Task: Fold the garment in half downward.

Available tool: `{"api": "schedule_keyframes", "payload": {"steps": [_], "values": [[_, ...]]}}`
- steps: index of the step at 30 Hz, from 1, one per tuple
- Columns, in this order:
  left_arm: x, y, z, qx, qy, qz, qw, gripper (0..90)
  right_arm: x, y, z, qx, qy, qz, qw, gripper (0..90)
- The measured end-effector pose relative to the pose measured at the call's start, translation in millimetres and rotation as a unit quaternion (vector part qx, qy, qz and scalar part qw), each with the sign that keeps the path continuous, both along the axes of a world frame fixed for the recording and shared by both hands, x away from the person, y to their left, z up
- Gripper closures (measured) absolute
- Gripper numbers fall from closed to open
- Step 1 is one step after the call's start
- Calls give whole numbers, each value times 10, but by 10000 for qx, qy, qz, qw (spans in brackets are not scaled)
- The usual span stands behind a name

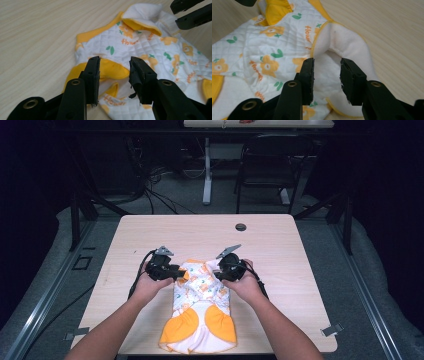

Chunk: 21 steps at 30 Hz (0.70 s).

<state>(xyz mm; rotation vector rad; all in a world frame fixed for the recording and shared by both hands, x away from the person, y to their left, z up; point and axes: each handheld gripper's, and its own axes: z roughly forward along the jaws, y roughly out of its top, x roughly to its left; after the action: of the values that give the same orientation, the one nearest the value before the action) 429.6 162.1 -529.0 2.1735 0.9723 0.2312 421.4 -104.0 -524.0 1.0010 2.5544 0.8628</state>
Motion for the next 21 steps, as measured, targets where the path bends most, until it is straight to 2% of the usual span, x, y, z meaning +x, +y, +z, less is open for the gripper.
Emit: {"api": "schedule_keyframes", "payload": {"steps": [3, 4, 7, 8, 10, 12, 15, 19, 21], "values": [[84, -15, 1, 28, -20, 119, 9999, 642, 82, 13, 0, -54, -25, 12, 10000, 735], [113, -21, -9, -38, -19, 188, 9998, 651, 103, 15, -2, -55, -40, -9, 10000, 753], [199, -22, -29, -21, 13, 287, 9996, 648, 181, 13, -12, -109, -78, -122, 9998, 771], [224, -20, -34, 19, -1, 303, 9995, 648, 209, 9, -16, -118, -93, -162, 9998, 767], [269, -19, -48, -32, 1, 298, 9996, 650, 269, -1, -36, -36, -86, -196, 9998, 740], [304, -13, -67, -63, 11, 382, 9993, 652, 318, -1, -52, -67, -96, -294, 9995, 729], [350, -11, -128, 56, 42, 439, 9990, 657, 382, -13, -108, 86, -99, -505, 9986, 714], [384, -24, -223, 103, 104, 477, 9988, 642, 441, -33, -197, -15, 44, -618, 9981, 687], [388, -40, -250, 138, 117, 487, 9986, 641, 452, -39, -214, -16, 41, -613, 9981, 680]]}}
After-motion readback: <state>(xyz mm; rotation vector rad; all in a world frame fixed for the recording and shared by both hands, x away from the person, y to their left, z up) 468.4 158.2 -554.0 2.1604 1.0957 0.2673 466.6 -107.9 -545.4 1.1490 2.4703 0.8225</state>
